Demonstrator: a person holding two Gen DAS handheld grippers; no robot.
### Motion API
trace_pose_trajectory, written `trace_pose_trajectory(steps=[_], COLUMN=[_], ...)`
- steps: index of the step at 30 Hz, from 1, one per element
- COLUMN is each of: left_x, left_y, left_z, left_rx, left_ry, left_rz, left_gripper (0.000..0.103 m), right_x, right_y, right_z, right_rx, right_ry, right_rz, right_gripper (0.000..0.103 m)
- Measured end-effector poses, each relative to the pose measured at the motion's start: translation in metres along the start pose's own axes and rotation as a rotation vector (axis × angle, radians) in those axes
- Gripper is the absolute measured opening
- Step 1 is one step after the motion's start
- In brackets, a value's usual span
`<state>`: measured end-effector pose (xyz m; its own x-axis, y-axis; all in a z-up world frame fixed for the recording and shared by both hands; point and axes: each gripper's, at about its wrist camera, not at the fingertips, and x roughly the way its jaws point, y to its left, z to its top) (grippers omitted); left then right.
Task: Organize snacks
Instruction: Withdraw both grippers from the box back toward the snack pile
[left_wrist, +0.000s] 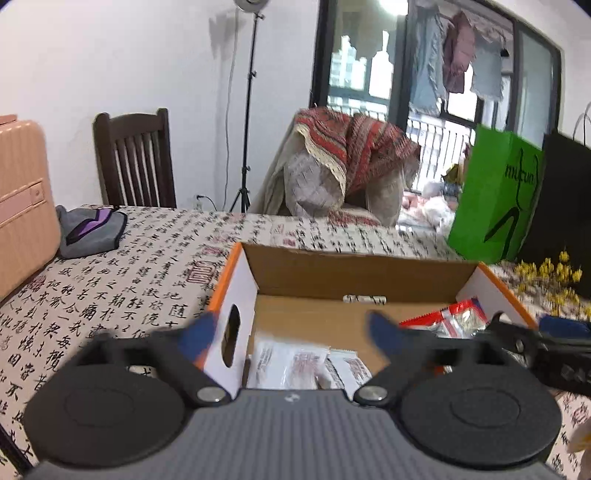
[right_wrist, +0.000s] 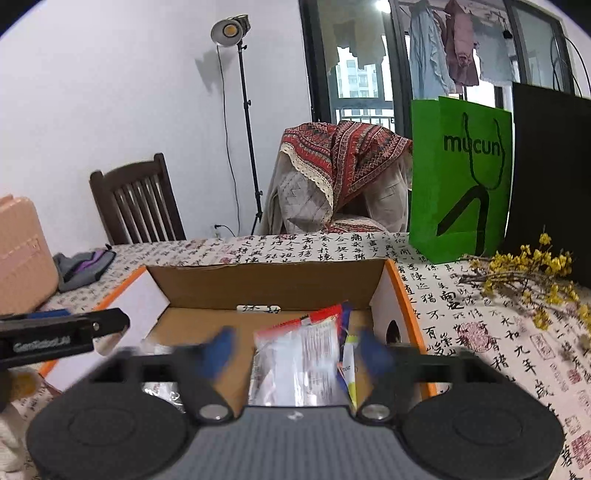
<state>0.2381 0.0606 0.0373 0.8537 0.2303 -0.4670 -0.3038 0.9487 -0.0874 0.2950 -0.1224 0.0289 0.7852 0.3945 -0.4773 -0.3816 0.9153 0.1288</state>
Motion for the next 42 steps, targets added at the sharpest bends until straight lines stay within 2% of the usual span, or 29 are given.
trace_pose_trajectory(steps=[1, 9, 18, 31, 42], left_x=[-0.004, -0.018, -0.049, -0.111, -0.136], left_y=[0.001, 0.001, 0.012, 0.058, 0.081], left_z=[-0.001, -0.002, -0.014, -0.052, -0.098], left_rx=[-0.008, -0.007, 0.03, 0.002, -0.023], left_ry=[-0.021, -0.037, -0.051, -0.067, -0.041], left_rz=[-0.002, -0.01, -0.062, -0.091, -0.079], left_gripper=[0.103, 0.103, 0.103, 0.103, 0.103], right_x=[-0.003, -0.013, -0.042, -0.12, -0.148], right_y=[-0.001, -0.012, -0.019, -0.021, -0.014], right_z=[-0.001, -0.006, -0.019, -0.065, -0.105], right_rx=[0.002, 0.027, 0.011, -0.045, -0.036], right_ry=[-0.008, -0.018, -0.019, -0.056, -0.054], right_rz=[0.002, -0.023, -0.044, -0.025, -0.017], right_gripper=[0.103, 0.103, 0.103, 0.103, 0.103])
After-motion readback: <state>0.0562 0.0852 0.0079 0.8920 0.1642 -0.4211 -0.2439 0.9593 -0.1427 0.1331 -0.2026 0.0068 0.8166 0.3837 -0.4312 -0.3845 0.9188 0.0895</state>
